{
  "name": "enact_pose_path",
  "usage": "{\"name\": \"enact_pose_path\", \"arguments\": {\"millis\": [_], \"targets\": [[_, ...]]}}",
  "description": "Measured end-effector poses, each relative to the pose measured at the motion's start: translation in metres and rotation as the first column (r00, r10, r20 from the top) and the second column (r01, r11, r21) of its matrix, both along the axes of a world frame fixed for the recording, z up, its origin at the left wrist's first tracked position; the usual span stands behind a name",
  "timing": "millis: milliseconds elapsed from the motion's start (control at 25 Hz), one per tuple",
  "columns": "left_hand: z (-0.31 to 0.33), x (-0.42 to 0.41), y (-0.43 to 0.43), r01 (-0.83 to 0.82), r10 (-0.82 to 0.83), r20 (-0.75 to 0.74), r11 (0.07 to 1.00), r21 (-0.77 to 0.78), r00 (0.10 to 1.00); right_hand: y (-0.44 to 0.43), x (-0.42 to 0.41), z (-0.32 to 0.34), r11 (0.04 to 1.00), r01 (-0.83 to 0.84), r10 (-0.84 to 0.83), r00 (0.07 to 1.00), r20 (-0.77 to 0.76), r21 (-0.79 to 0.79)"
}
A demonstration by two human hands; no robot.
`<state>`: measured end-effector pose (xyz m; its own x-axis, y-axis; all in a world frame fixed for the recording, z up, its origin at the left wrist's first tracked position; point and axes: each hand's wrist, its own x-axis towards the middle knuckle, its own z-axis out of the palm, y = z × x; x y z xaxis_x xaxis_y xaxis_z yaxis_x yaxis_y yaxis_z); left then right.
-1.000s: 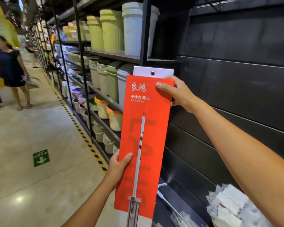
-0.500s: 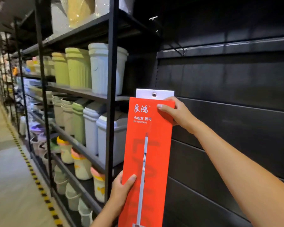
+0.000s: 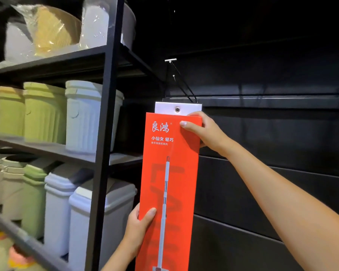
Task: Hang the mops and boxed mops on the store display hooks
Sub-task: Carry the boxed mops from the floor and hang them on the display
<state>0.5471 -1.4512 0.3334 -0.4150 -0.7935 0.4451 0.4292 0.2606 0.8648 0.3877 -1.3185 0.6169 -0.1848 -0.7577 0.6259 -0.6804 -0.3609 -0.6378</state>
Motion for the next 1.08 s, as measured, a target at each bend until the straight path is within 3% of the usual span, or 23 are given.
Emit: {"name": "enact_pose_path", "arguments": {"millis": [240, 360, 680, 1080], "targets": [[0.052, -0.01, -0.053, 0.011, -0.021, -0.084, 0.993, -0.115, 0.996, -0.014, 0.023, 0.049, 0.988, -0.026, 0.002, 0.988, -0.157, -0.152], [0.067, -0.018, -0.07, 0.02, -0.039, -0.124, 0.989, -0.148, 0.992, -0.014, 0.03, 0.063, 0.98, -0.041, 0.009, 0.986, -0.166, -0.192], [0.084, -0.038, -0.09, 0.072, -0.097, -0.156, 0.985, -0.157, 0.983, -0.034, 0.014, 0.082, 0.979, 0.032, -0.079, 0.969, -0.232, -0.203], [0.084, -0.041, -0.099, 0.121, -0.143, -0.137, 0.98, -0.159, 0.98, -0.034, 0.019, 0.079, 0.972, 0.085, -0.127, 0.974, -0.188, -0.217]]}}
